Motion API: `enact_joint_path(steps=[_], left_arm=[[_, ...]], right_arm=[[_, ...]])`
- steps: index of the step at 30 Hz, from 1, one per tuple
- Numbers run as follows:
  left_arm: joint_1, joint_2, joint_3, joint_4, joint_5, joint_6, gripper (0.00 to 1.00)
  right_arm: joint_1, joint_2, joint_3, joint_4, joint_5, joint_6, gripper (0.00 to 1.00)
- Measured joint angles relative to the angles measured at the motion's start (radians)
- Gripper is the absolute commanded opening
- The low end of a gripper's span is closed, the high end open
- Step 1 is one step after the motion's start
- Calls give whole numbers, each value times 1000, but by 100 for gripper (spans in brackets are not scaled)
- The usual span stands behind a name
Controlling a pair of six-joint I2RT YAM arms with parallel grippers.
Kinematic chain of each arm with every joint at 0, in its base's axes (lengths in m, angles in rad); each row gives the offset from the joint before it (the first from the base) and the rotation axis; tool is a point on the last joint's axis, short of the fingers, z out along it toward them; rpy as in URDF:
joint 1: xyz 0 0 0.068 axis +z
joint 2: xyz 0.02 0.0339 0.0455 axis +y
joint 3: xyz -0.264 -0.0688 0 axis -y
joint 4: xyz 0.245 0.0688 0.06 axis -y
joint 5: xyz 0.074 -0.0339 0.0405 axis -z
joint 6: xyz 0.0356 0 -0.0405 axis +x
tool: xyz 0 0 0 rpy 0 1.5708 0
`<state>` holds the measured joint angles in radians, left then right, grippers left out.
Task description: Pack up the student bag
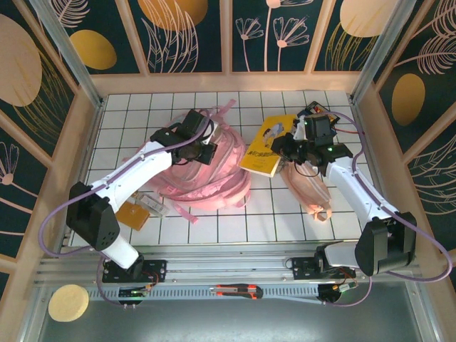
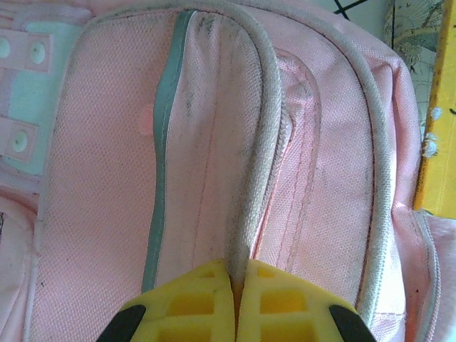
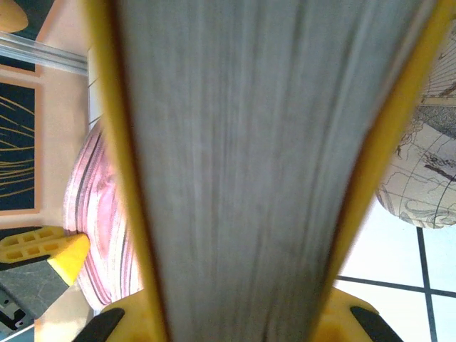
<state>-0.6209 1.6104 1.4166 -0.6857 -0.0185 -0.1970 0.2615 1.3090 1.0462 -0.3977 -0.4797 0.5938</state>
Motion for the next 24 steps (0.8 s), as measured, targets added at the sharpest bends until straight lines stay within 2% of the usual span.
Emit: enact_joint_path(steps=[8, 16, 20, 24], left_arm=[[19, -9, 1, -7, 36, 13, 0], [26, -17, 4, -8, 36, 14, 0], [30, -22, 24, -15, 37, 14, 0], [34, -30, 36, -17, 41, 14, 0]], right_arm=[[0, -13, -25, 18, -9, 40, 0], [-21, -91, -83, -32, 143, 111, 0], [-15, -138, -174, 31, 109, 174, 0], [48, -98, -195, 130, 56, 212, 0]])
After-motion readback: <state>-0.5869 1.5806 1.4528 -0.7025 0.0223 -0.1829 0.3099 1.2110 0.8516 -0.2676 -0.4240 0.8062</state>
